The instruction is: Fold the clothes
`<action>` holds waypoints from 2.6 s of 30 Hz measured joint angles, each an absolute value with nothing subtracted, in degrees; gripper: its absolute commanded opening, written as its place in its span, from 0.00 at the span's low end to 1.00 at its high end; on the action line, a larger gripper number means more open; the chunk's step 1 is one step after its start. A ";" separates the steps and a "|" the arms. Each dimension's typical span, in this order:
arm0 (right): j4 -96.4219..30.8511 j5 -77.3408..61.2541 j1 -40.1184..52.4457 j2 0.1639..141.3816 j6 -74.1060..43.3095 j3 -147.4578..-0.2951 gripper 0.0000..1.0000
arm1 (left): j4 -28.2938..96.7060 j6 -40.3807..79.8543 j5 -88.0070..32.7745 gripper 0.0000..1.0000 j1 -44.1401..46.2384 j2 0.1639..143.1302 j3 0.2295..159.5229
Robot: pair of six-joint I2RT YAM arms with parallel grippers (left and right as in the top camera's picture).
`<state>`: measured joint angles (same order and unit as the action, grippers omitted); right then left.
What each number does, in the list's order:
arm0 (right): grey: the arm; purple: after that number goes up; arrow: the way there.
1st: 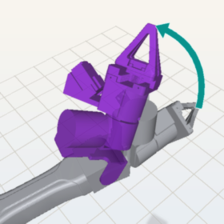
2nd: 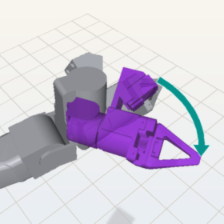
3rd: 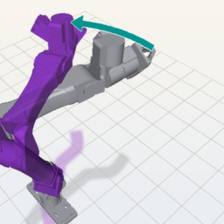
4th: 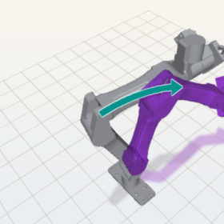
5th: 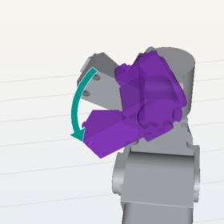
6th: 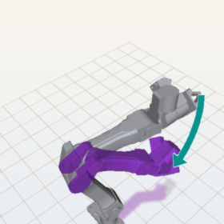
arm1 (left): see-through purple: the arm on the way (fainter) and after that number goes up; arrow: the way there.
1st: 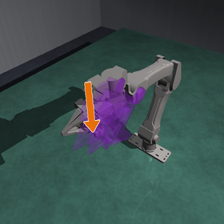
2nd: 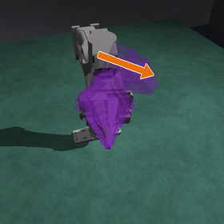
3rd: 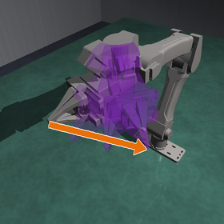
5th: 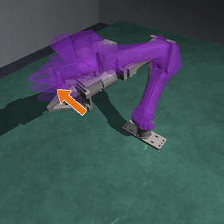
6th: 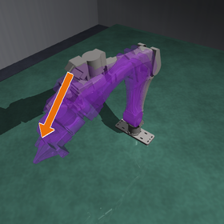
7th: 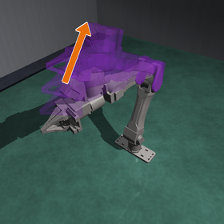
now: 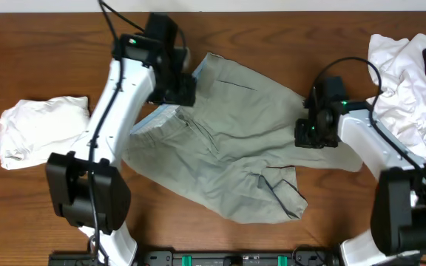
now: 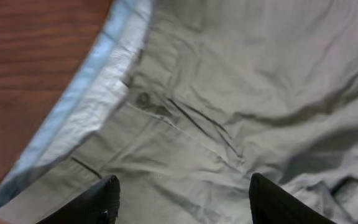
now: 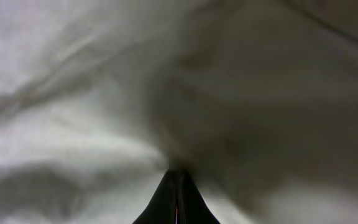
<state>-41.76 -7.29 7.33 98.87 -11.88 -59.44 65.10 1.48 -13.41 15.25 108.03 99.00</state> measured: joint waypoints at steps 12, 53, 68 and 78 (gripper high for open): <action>-21.67 -10.61 7.31 110.06 -11.53 -62.15 0.02 | 63.83 0.99 -13.39 0.67 17.08 108.01 94.26; -73.87 -13.23 -0.78 82.28 -11.07 -92.23 0.99 | 49.08 -8.49 -15.38 0.68 21.15 116.33 94.24; -79.99 -13.21 0.80 82.24 -11.11 -91.66 0.99 | 36.62 -10.48 -16.34 0.67 20.82 127.33 94.24; -76.12 -13.26 0.93 82.24 -11.09 -84.01 0.99 | 32.01 -5.61 -16.47 0.68 11.38 128.27 94.54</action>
